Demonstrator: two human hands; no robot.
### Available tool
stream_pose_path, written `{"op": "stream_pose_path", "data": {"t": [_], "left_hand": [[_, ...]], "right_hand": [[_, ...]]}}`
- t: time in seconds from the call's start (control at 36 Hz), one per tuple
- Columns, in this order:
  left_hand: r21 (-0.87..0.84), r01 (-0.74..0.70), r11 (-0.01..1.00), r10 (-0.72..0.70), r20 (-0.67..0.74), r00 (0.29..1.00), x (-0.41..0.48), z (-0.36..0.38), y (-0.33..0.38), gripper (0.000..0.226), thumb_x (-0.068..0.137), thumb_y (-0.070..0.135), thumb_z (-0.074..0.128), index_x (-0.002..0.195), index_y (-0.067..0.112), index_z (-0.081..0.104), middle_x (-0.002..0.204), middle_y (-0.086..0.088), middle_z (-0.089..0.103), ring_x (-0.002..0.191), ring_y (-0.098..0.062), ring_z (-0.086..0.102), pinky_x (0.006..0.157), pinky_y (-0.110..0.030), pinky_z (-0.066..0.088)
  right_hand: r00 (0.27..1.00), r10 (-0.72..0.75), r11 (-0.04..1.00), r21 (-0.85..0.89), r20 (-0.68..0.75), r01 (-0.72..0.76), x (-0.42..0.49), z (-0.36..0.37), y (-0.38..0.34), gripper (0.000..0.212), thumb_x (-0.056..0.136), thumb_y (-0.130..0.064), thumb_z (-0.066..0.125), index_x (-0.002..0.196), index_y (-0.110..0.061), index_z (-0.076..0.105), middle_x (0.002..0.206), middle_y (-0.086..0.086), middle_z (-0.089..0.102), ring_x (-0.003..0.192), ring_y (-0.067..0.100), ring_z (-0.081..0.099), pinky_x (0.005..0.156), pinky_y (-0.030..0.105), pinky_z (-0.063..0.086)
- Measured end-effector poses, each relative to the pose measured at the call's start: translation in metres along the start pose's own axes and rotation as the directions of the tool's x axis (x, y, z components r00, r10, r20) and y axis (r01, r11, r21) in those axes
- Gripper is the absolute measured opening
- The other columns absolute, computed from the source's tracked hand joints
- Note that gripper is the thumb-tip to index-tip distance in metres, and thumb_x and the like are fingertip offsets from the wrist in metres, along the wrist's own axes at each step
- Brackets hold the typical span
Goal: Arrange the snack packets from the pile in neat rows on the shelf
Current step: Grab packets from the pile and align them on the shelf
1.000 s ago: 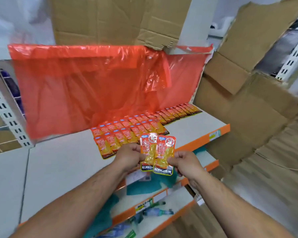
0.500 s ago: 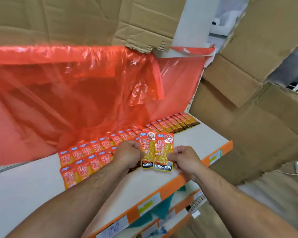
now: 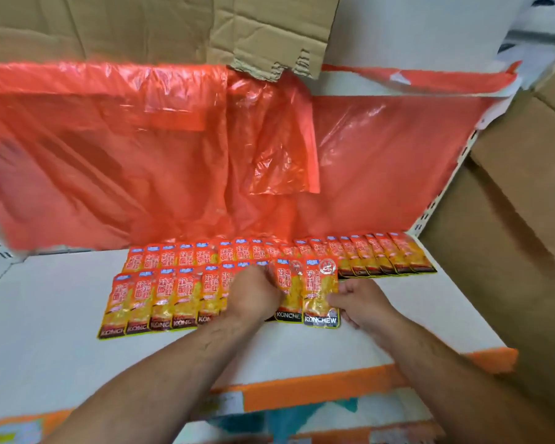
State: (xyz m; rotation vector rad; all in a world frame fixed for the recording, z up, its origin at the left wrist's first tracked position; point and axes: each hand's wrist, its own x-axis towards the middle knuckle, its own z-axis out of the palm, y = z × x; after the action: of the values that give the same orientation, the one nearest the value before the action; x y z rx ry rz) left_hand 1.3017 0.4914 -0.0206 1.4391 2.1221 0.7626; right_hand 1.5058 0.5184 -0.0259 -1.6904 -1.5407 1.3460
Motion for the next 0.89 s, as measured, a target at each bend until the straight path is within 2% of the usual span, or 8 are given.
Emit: {"op": "stream_pose_path", "data": {"t": [0.08, 0.19, 0.33, 0.42, 0.53, 0.61, 0.72, 0.89], "left_hand": [[0.032, 0.032, 0.999, -0.030, -0.055, 0.998, -0.005, 0.008, 0.003, 0.016, 0.079, 0.018, 0.069, 0.066, 0.010, 0.063, 0.071, -0.007, 0.070, 0.072, -0.026, 0.067, 0.062, -0.031, 0.049], [0.107, 0.053, 0.993, -0.042, -0.100, 0.994, -0.011, 0.015, 0.013, 0.023, 0.084, 0.021, 0.062, 0.064, 0.010, 0.060, 0.070, -0.011, 0.069, 0.070, -0.030, 0.065, 0.061, -0.034, 0.047], [0.174, 0.096, 0.980, -0.077, -0.116, 0.990, -0.011, 0.017, 0.018, 0.020, 0.079, 0.021, 0.062, 0.068, 0.007, 0.069, 0.065, -0.008, 0.069, 0.065, -0.026, 0.066, 0.059, -0.033, 0.053], [0.206, 0.113, 0.972, -0.088, -0.127, 0.988, -0.013, 0.019, 0.019, 0.022, 0.080, 0.021, 0.062, 0.066, 0.006, 0.070, 0.062, -0.007, 0.066, 0.062, -0.025, 0.065, 0.055, -0.029, 0.048], [0.245, 0.129, 0.961, -0.094, -0.148, 0.984, -0.014, 0.023, 0.021, 0.017, 0.082, 0.019, 0.061, 0.073, 0.007, 0.068, 0.074, -0.012, 0.070, 0.074, -0.031, 0.067, 0.060, -0.031, 0.046], [0.277, 0.148, 0.949, -0.103, -0.169, 0.980, -0.016, 0.025, 0.024, 0.011, 0.086, 0.019, 0.059, 0.092, 0.010, 0.061, 0.089, -0.012, 0.069, 0.086, -0.033, 0.065, 0.066, -0.034, 0.046], [0.302, 0.116, 0.946, -0.056, -0.199, 0.978, -0.021, 0.023, 0.026, 0.021, 0.087, 0.027, 0.058, 0.100, 0.011, 0.057, 0.095, -0.010, 0.066, 0.086, -0.032, 0.062, 0.065, -0.034, 0.043], [0.378, -0.030, 0.925, 0.138, -0.260, 0.956, -0.028, 0.016, 0.018, 0.025, 0.089, 0.031, 0.058, 0.106, 0.014, 0.060, 0.101, -0.008, 0.059, 0.092, -0.031, 0.058, 0.068, -0.036, 0.046]], "right_hand": [[0.996, -0.033, 0.999, -0.028, 0.086, 0.036, 0.008, -0.006, 0.004, 0.043, 0.086, -0.017, 0.070, 0.059, -0.019, 0.036, 0.058, 0.008, 0.034, 0.054, 0.021, 0.036, 0.050, 0.029, 0.025], [0.987, -0.041, 0.999, -0.027, 0.153, 0.045, 0.014, -0.010, 0.011, 0.047, 0.087, -0.014, 0.070, 0.055, -0.020, 0.035, 0.052, 0.004, 0.034, 0.051, 0.021, 0.036, 0.049, 0.029, 0.026], [0.980, -0.025, 1.000, 0.012, 0.195, 0.023, 0.019, -0.012, 0.012, 0.042, 0.088, -0.014, 0.070, 0.059, -0.018, 0.039, 0.048, 0.003, 0.043, 0.045, 0.019, 0.041, 0.043, 0.022, 0.032], [0.976, -0.011, 1.000, 0.023, 0.217, 0.006, 0.021, -0.014, 0.014, 0.031, 0.088, -0.017, 0.071, 0.068, -0.017, 0.048, 0.046, 0.002, 0.051, 0.040, 0.017, 0.046, 0.041, 0.021, 0.037], [0.970, -0.009, 0.999, 0.038, 0.244, -0.001, 0.023, -0.018, 0.015, 0.027, 0.088, -0.018, 0.071, 0.075, -0.019, 0.048, 0.045, 0.004, 0.054, 0.037, 0.015, 0.047, 0.041, 0.021, 0.039], [0.967, -0.015, 0.999, 0.043, 0.254, 0.004, 0.022, -0.019, 0.013, 0.019, 0.089, -0.014, 0.069, 0.080, -0.011, 0.053, 0.047, 0.007, 0.052, 0.038, 0.017, 0.045, 0.040, 0.022, 0.036], [0.962, 0.007, 0.998, 0.060, 0.273, -0.024, 0.024, -0.022, 0.011, 0.017, 0.090, -0.017, 0.070, 0.099, -0.009, 0.058, 0.047, 0.005, 0.053, 0.040, 0.016, 0.046, 0.041, 0.022, 0.037], [0.964, 0.012, 0.998, 0.048, 0.264, -0.026, 0.027, -0.021, 0.005, 0.014, 0.091, -0.017, 0.069, 0.091, -0.007, 0.059, 0.052, 0.008, 0.050, 0.045, 0.018, 0.041, 0.043, 0.023, 0.031]]}}
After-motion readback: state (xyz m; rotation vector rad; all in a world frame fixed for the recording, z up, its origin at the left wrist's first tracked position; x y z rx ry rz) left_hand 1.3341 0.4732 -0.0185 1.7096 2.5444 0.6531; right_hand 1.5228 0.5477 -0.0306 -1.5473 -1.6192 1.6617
